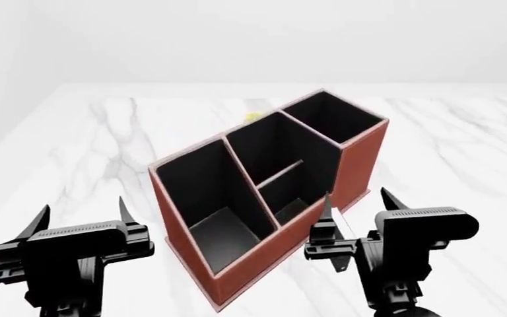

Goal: Pick up the book and place it in the left compartment of the caddy.

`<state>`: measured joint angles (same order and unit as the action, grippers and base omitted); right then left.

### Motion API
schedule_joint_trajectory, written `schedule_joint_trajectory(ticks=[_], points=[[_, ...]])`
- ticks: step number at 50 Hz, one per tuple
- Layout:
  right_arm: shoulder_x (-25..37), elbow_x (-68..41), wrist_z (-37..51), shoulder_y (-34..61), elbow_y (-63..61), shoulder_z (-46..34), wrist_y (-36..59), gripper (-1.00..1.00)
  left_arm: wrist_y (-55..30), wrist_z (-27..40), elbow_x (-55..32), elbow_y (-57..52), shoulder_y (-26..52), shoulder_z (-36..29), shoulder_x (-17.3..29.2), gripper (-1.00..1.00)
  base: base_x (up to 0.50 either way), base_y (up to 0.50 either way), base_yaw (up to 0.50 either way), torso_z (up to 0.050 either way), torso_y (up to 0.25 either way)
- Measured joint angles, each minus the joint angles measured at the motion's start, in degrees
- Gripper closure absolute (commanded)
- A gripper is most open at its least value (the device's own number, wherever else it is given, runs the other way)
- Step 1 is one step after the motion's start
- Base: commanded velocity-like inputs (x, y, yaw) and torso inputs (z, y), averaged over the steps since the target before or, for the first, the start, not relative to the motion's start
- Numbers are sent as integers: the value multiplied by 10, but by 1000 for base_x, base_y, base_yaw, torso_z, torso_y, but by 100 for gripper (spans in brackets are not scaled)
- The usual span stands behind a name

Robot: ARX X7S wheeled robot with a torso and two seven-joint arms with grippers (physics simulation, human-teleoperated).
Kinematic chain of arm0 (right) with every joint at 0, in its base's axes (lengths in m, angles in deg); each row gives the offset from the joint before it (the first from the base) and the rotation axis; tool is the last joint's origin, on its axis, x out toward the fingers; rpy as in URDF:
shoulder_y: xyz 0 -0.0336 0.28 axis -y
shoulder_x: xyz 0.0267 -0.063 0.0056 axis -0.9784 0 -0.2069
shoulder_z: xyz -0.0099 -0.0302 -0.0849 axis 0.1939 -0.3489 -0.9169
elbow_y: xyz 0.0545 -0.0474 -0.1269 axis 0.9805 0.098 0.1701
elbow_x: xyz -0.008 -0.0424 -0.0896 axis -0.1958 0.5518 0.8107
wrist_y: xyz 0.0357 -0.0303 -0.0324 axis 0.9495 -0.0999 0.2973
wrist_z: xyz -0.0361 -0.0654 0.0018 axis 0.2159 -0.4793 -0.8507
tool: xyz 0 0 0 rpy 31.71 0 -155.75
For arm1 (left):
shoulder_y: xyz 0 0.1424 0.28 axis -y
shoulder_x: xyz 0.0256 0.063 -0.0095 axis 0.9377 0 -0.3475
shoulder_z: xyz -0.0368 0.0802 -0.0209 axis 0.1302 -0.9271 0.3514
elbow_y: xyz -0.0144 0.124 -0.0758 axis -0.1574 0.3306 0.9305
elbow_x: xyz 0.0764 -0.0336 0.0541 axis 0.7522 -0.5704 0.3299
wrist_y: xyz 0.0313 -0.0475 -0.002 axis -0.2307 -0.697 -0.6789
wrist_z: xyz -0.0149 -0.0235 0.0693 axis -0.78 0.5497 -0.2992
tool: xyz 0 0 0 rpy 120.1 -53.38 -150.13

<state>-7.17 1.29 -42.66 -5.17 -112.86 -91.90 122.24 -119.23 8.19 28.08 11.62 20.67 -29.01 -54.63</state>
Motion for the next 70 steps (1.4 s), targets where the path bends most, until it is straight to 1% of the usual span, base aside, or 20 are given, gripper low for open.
schedule_joint_trajectory(ticks=[3,7,10,13,18,21,25,30,33,40,50,70], points=[[4,-24,0,25,-25,12,70,-100,-2,1,-1,-2,0,0,1,-100,0,0,0,0,0],[16,-71,7,85,-70,35,198,-100,-4,2,-3,-5,0,1,2,-100,0,0,0,0,0],[45,-159,71,147,-71,62,283,-100,-5,3,-4,-6,1,1,3,-100,0,0,0,0,0],[85,-289,178,214,-41,66,343,-100,-5,4,-4,-7,1,1,4,-100,0,0,0,0,0],[145,-543,331,311,31,52,397,-100,-5,6,-5,-8,0,1,5,-100,0,0,0,0,0],[173,-656,393,352,71,38,418,-100,-6,7,-6,-9,0,1,6,-100,0,0,0,0,0],[202,-760,446,389,118,19,441,-100,-5,8,-7,-8,-1,1,6,-100,0,0,0,0,0],[225,-836,477,417,159,2,462,-100,-4,9,-8,-8,-1,1,7,-100,0,0,0,0,0],[234,-848,473,425,185,-11,464,-100,-4,10,-9,-7,-2,1,7,-100,0,0,0,0,0],[248,-780,390,419,247,-58,440,-100,-2,13,-10,-5,-3,1,8,-100,0,0,0,0,0],[258,-733,332,415,289,-91,419,-100,1,16,-12,-3,-4,0,9,-100,0,0,0,0,0],[235,-648,244,420,359,-151,373,-100,3,21,-16,-1,-4,0,13,-100,0,0,0,0,0]])
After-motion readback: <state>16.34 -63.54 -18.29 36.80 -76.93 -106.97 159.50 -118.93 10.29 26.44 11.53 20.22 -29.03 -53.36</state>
